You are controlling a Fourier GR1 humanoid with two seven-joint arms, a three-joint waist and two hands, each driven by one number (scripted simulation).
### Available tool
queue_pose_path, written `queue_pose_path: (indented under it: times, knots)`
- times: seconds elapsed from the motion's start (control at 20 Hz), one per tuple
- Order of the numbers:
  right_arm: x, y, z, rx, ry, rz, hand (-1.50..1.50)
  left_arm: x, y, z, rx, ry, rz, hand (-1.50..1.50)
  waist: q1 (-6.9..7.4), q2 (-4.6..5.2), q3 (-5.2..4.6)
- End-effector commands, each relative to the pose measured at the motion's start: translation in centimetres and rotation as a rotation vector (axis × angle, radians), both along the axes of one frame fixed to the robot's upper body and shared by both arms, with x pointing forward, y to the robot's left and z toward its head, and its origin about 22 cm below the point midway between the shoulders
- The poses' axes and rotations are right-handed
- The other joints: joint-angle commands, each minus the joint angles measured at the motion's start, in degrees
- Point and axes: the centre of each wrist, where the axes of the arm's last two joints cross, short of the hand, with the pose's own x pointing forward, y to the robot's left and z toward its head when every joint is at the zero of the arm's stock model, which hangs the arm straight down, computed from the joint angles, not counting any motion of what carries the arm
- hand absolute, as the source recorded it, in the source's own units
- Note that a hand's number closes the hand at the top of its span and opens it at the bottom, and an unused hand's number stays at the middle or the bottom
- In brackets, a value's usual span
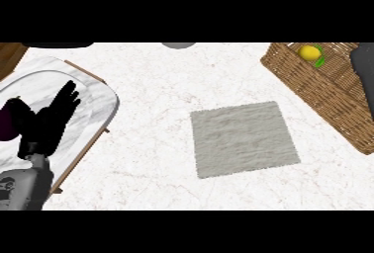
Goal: Pick the lemon from the placemat and place it in the basket
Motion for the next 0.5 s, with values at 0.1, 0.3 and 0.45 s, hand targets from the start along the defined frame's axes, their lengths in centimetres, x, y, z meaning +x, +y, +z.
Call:
queue_pose_path:
  times: [0.1,0.3,0.45]
  knots:
    - [-1.6,-2.6,1.7,0.122,-0.268,-0.123,-1.5,-0.9,-0.5,-0.8,-0.009,0.023,0.016,0.0,-2.09,-0.93,0.01]
    - [-3.8,-3.8,1.5,0.164,-0.311,-0.092,-1.5,-0.6,2.5,-0.7,-0.007,0.029,0.059,0.0,-3.59,-1.18,-0.1]
    - [-6.4,-4.4,-0.3,0.221,-0.273,-0.018,-1.5,-1.8,2.5,-0.4,-0.009,0.024,0.083,0.0,-4.74,-2.02,-0.04]
